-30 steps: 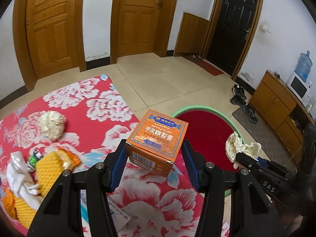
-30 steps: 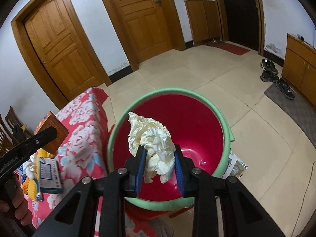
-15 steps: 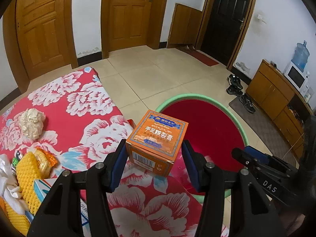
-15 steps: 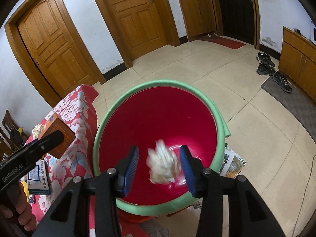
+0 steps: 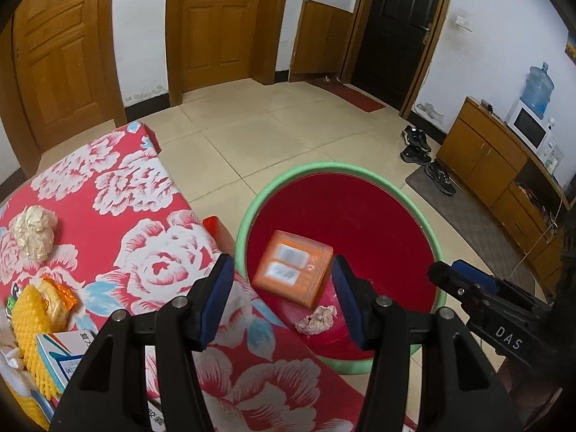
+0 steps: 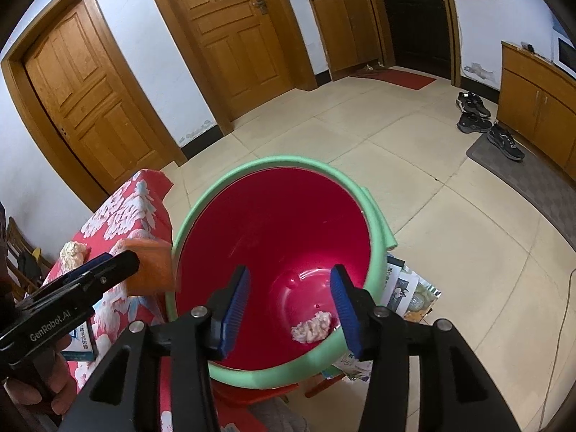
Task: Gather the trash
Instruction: 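Open the left gripper to drop the orange box into the bucket, then move both open grippers back over the table items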
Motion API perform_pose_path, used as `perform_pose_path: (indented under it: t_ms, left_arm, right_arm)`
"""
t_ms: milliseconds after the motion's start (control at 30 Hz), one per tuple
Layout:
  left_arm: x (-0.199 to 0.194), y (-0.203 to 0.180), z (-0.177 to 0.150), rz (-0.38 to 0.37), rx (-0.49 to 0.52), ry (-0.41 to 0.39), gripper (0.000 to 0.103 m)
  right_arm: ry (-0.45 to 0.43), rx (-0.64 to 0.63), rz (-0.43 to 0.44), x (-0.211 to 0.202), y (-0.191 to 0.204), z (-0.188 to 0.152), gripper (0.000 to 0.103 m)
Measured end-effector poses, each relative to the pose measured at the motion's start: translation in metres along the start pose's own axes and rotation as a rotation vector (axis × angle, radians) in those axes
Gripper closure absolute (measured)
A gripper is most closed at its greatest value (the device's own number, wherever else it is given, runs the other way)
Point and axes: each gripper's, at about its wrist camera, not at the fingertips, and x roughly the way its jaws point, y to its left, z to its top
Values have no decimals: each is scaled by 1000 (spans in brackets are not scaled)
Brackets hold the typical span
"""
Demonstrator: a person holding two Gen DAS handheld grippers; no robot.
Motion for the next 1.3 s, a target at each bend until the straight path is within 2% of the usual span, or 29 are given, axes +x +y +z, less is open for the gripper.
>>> perform_pose_path:
  t_ms: [300, 600, 1300]
  left_arm:
    - [-11, -1, -2, 4, 0, -4, 43]
    - [-30, 13, -9, 11, -45, -12, 43]
    - [-102, 77, -42, 135, -178, -66, 43]
  right_arm:
    - [-8, 6, 0, -7, 0, -1, 52]
    - [-16, -7, 18, -17, 12, -4, 50]
    - [-19, -88, 110, -43, 68, -22, 46]
